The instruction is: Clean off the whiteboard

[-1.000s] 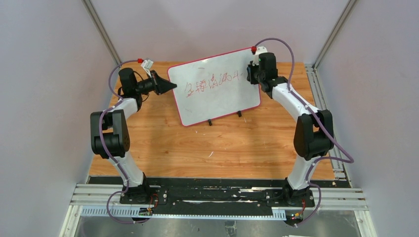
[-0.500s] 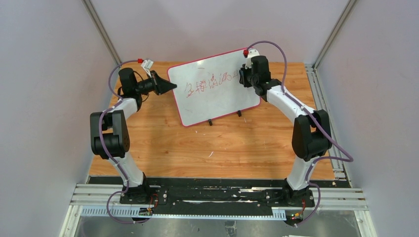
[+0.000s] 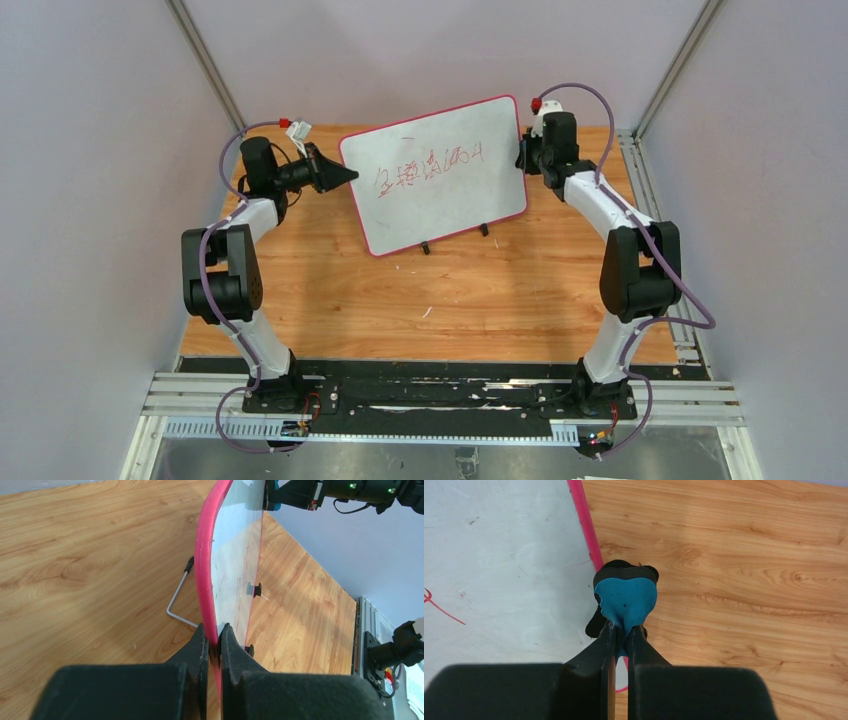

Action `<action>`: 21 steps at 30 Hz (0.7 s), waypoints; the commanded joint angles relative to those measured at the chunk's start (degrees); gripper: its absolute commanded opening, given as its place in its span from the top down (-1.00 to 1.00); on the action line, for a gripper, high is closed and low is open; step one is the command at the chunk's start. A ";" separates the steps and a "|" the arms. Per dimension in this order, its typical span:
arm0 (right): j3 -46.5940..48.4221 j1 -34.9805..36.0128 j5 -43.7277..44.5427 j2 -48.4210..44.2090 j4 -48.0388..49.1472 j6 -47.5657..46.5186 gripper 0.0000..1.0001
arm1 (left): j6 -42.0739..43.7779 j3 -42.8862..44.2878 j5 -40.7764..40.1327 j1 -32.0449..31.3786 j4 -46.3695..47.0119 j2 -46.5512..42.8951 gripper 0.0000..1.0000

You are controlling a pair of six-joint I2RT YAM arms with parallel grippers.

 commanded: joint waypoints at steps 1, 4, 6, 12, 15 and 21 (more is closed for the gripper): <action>-2.24 0.07 -1.47 -0.87 1.28 2.09 0.99 | 10.56 -1.17 -5.16 0.38 -2.55 0.85 1.00; -2.99 1.49 -1.37 -1.41 1.88 2.29 0.99 | 11.02 -1.20 -5.23 0.40 -3.05 0.93 1.00; -2.88 2.98 -1.35 -1.76 1.84 2.30 0.99 | 10.91 -1.22 -5.16 0.42 -3.05 1.07 1.00; -0.49 8.43 0.28 -1.96 0.84 0.78 0.99 | 11.08 -1.22 -5.15 0.39 -3.41 1.13 1.00; 1.25 10.88 0.72 -1.64 0.06 0.24 0.99 | 11.02 -1.13 -5.02 0.41 -3.49 1.21 1.00; 5.06 15.68 0.39 -0.56 -0.94 -0.95 0.99 | 10.93 -1.13 -4.82 0.38 -3.49 1.17 1.00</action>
